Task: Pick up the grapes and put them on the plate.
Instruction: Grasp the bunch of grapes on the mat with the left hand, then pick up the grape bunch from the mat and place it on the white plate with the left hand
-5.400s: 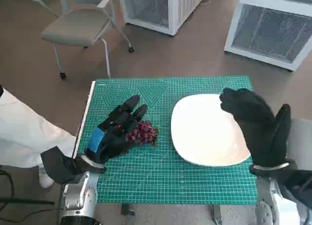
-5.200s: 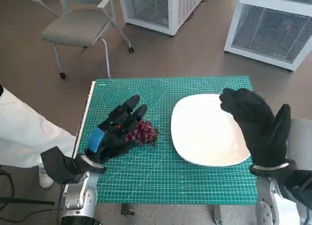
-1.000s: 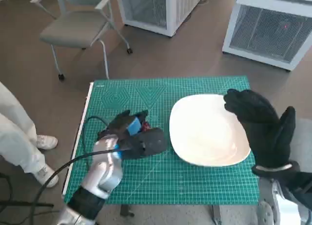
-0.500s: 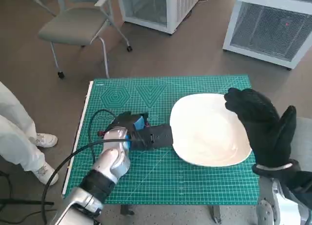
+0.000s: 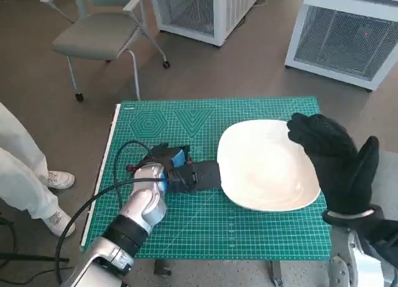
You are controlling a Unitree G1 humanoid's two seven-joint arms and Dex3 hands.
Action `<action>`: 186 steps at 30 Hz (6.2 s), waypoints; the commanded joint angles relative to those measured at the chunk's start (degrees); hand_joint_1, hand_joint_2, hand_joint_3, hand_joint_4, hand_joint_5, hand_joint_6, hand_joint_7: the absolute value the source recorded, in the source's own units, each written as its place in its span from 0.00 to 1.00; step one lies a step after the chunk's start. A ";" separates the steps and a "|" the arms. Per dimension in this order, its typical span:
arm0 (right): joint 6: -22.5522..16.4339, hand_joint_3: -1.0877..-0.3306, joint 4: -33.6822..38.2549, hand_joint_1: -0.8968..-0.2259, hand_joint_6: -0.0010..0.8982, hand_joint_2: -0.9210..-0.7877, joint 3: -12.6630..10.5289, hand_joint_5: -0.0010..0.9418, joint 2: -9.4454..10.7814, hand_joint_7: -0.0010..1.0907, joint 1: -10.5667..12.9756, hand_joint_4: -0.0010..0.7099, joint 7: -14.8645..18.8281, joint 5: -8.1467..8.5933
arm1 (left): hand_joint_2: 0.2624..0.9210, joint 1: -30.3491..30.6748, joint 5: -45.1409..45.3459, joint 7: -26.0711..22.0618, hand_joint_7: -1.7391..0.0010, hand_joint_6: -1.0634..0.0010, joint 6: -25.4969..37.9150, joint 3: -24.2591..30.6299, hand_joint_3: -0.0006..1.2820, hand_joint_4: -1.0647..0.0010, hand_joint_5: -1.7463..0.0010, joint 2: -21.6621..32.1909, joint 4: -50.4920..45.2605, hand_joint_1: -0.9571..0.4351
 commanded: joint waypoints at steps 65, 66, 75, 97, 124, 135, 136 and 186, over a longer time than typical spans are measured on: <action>0.47 0.59 0.32 0.76 0.18 0.00 0.13 0.79 -0.05 0.91 1.15 0.56 -0.68 -1.07 | 0.96 -3.09 -7.62 9.78 0.30 0.43 -12.32 1.21 0.13 0.43 0.28 0.95 10.73 0.69; 0.47 0.59 0.35 0.76 0.18 0.00 0.12 0.79 -0.05 0.91 1.14 0.56 -0.66 -1.03 | 0.96 -2.96 -7.68 9.60 0.30 0.43 -12.29 1.27 0.13 0.43 0.28 1.15 10.12 0.69; 0.62 0.59 0.45 0.76 0.18 0.00 -0.05 0.79 -0.17 0.91 1.00 0.57 -0.56 -0.83 | 0.97 -0.50 -7.65 6.95 0.36 0.43 -9.77 2.01 0.13 0.44 0.23 3.78 -0.64 0.69; 0.31 0.59 0.76 0.78 0.19 0.00 -0.75 0.78 -0.36 0.90 0.64 0.57 -0.20 -0.65 | 0.53 7.32 -7.17 0.53 0.32 0.37 -2.67 8.23 0.49 0.39 0.22 9.94 -39.77 0.69; -0.72 0.59 0.52 0.78 0.20 0.00 -0.98 0.78 0.00 0.90 1.39 0.58 -0.79 -1.26 | 0.94 9.46 -8.16 0.41 0.43 0.31 -5.94 10.82 0.03 0.20 0.39 8.92 -47.34 0.69; -1.08 0.59 -0.40 0.77 0.20 0.00 -0.95 0.77 0.16 0.89 2.30 0.58 -1.01 -1.38 | 0.95 6.74 -6.93 0.60 0.41 0.33 -6.16 7.73 0.02 0.22 0.39 4.81 -45.90 0.69; -1.10 0.59 -0.53 0.77 0.20 0.00 -0.95 0.77 0.17 0.89 2.41 0.58 -1.06 -1.39 | 0.96 6.21 -6.89 0.75 0.41 0.33 -6.43 7.43 0.02 0.22 0.39 4.26 -45.52 0.69; 0.78 0.60 -9.89 0.76 0.21 0.00 -3.53 0.76 0.15 0.89 10.14 0.58 -6.77 -1.70 | 0.92 -14.14 -10.52 0.54 0.48 0.31 -18.10 3.57 0.11 0.37 0.23 -10.25 -22.39 0.69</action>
